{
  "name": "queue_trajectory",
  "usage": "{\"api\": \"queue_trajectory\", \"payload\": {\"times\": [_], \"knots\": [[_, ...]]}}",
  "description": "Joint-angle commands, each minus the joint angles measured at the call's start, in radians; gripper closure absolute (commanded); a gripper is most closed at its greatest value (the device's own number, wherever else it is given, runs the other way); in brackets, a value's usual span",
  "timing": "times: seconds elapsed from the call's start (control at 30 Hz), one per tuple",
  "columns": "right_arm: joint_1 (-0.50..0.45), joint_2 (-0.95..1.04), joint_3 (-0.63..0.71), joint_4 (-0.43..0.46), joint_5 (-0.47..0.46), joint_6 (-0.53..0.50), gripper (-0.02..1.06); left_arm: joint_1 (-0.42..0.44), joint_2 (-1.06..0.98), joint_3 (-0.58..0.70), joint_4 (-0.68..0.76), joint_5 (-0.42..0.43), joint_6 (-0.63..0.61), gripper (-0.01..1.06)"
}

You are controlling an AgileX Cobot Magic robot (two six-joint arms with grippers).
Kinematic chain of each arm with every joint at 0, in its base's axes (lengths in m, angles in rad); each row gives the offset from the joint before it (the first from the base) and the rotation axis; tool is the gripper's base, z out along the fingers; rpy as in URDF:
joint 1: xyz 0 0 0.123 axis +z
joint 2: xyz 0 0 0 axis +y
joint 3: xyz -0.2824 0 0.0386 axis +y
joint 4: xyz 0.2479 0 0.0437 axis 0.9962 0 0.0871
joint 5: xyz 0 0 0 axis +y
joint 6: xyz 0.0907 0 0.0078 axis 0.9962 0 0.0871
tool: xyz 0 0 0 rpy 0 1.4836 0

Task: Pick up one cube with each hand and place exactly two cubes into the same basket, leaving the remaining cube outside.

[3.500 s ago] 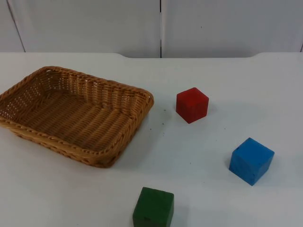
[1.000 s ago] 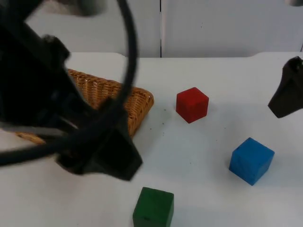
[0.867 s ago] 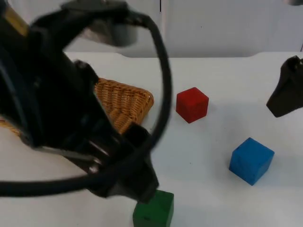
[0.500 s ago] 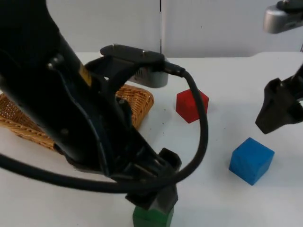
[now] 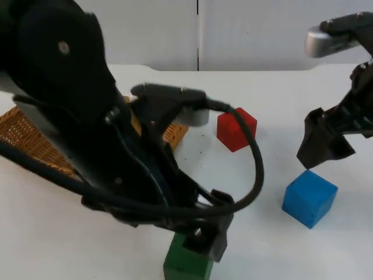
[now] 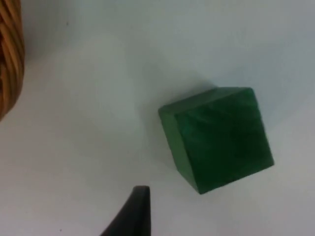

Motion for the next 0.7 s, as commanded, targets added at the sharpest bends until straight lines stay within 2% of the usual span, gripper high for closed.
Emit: {"api": "queue_trajectory", "payload": {"times": [0.0,0.13,0.67], "knots": [[0.007,0.021,-0.009,-0.004,-0.027,0.007,-0.01,-0.007,0.025,-0.003,0.009,-0.016,-0.026,0.04],[0.007,0.070,-0.009,-0.004,-0.042,0.007,-0.01,-0.007,0.072,-0.003,0.010,-0.073,-0.054,0.07],[0.007,0.215,-0.009,-0.004,-0.133,-0.006,-0.01,-0.007,0.186,-0.003,0.010,-0.173,-0.058,0.07]]}}
